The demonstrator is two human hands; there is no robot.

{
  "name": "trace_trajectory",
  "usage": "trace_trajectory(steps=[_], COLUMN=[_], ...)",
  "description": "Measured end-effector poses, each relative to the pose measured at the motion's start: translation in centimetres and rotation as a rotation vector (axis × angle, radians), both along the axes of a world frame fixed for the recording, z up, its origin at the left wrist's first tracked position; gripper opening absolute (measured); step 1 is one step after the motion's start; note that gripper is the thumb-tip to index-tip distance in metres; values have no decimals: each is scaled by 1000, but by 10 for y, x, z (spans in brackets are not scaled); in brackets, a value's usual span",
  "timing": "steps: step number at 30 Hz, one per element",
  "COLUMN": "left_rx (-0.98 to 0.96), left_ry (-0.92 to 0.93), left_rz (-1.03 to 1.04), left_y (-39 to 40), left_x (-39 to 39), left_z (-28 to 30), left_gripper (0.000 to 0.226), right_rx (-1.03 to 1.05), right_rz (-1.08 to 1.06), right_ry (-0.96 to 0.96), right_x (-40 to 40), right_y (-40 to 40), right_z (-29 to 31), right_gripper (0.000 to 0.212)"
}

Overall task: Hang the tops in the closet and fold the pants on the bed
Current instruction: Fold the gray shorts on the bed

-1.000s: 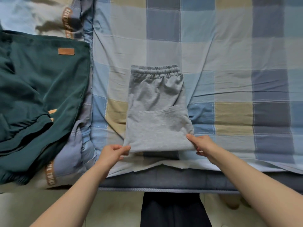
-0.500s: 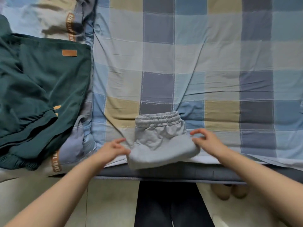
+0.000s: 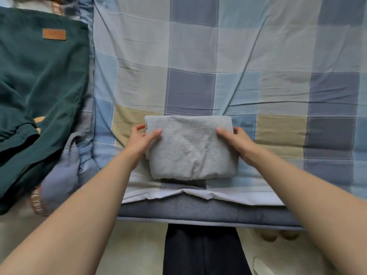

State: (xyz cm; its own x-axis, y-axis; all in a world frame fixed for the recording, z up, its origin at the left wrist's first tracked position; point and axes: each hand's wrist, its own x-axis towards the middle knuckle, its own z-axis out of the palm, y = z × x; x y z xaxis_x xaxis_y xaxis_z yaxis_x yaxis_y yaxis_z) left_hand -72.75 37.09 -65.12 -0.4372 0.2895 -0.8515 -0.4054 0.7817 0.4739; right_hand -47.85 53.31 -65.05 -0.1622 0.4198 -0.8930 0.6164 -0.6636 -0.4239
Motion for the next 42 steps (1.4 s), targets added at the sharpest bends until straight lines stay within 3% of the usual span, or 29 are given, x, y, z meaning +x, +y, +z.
trace_trajectory(steps=[4, 9, 14, 17, 20, 23, 26, 28, 31, 33, 38, 42], left_rx=[-16, -24, -29, -31, 91, 158, -21, -141, -159, -110, -77, -36], left_ry=[152, 407, 600, 705, 634, 465, 293, 209, 198, 183, 178, 222], left_rz=[-145, -137, -268, -187, -4, -15, -61, -78, -180, -188, -29, 166], left_y=[-41, -52, -42, -42, -49, -63, -69, -66, -53, -41, -22, -14], left_x=[35, 65, 80, 83, 92, 94, 82, 74, 66, 66, 73, 80], left_z=[1, 15, 24, 31, 45, 43, 21, 7, -3, -5, 0, 18], left_gripper=[58, 73, 19, 24, 18, 13, 9, 20, 39, 52, 58, 54], right_rx=[33, 75, 57, 158, 231, 183, -35, -71, -33, -46, -17, -52], right_rz=[45, -12, 28, 30, -13, -23, 155, 209, 141, 78, 68, -82], right_ry=[-28, 19, 148, 231, 266, 186, -54, -131, -14, 46, -92, -84], right_x=[23, 45, 51, 48, 49, 59, 66, 65, 50, 37, 19, 14], right_y=[-39, -50, -44, -40, -40, -43, -44, -41, -36, -33, -24, -15], right_z=[11, 24, 31, 36, 40, 34, 20, 13, 7, 4, 0, 16], right_gripper=[59, 42, 25, 16, 19, 9, 32, 39, 35, 49, 72, 61])
